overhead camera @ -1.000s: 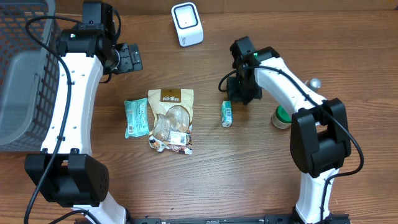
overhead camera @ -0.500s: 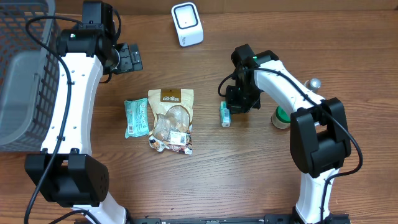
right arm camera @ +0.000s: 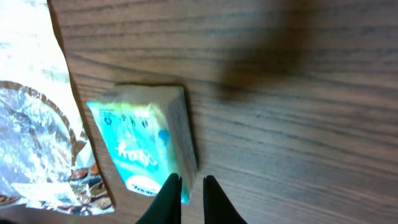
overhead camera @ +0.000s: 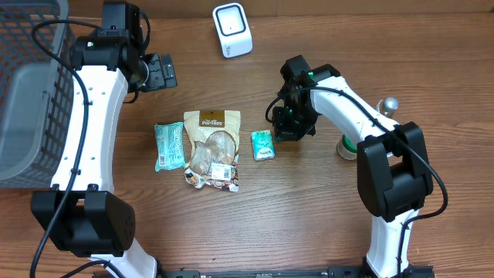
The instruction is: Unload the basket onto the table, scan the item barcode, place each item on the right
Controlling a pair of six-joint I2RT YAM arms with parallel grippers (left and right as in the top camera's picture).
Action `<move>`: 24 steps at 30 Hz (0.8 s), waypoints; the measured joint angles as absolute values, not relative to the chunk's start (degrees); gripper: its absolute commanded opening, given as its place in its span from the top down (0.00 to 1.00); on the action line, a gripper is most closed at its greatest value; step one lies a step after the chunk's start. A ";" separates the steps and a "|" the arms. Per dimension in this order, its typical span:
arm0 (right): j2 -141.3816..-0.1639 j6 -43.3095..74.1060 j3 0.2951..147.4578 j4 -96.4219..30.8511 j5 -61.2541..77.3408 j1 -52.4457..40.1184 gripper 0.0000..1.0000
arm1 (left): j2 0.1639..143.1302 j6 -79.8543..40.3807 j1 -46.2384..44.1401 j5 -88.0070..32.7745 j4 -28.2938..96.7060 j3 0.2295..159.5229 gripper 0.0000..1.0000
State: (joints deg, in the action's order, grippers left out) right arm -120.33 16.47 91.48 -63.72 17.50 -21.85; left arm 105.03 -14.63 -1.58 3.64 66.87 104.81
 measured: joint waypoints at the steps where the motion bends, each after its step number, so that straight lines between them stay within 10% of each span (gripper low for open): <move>1: -120.33 16.29 91.48 -63.57 17.17 -21.85 0.84 | 105.03 -14.63 -1.58 3.64 66.87 104.81 0.00; 24: -120.33 16.27 89.43 -61.47 16.32 -23.07 0.72 | 105.03 -14.63 -1.58 3.64 66.87 104.81 0.00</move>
